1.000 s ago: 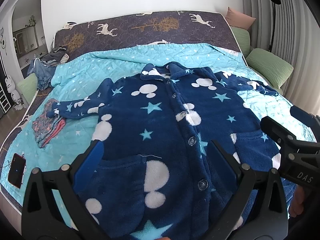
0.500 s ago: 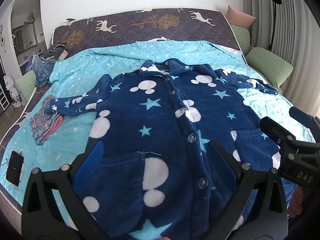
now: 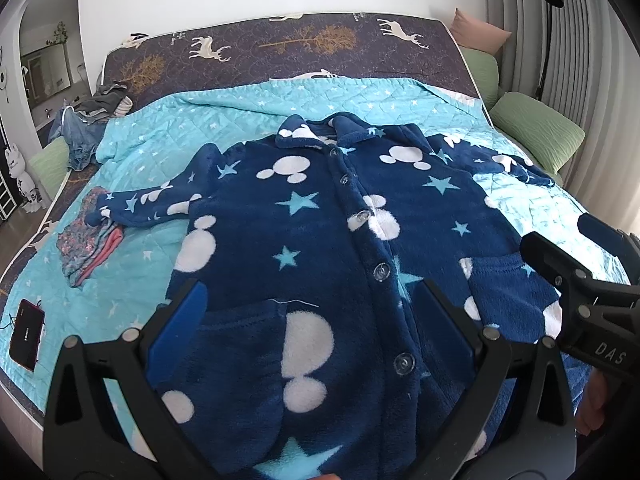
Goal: Fold small clothes
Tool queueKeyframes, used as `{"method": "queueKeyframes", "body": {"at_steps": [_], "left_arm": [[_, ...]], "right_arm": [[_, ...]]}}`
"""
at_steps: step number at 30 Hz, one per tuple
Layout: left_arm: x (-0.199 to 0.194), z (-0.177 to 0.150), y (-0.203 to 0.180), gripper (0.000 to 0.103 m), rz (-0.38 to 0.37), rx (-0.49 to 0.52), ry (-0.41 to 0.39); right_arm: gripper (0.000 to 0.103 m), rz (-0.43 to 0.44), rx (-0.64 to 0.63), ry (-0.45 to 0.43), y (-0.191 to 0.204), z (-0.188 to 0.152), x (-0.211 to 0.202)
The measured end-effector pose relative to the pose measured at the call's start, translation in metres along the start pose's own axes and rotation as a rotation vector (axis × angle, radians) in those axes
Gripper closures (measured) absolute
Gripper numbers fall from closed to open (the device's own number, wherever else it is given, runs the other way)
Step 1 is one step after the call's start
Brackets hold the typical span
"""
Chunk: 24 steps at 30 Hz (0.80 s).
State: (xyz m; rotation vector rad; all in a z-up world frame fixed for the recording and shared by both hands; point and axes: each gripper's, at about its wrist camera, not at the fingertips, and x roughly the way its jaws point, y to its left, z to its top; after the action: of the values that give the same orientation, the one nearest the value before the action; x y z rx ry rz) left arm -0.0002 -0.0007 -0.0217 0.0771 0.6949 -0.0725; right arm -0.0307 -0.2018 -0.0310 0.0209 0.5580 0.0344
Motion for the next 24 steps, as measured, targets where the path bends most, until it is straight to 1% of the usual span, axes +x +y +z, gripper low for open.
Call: {"method": "queueKeyframes", "body": {"at_steps": [24], "left_arm": [[0.0065,-0.0045,0.0065,0.001,-0.013,-0.024,0.013]], "right_arm": [[0.0,-0.008,0.004,0.014,-0.0033,-0.0016,0.003]]}}
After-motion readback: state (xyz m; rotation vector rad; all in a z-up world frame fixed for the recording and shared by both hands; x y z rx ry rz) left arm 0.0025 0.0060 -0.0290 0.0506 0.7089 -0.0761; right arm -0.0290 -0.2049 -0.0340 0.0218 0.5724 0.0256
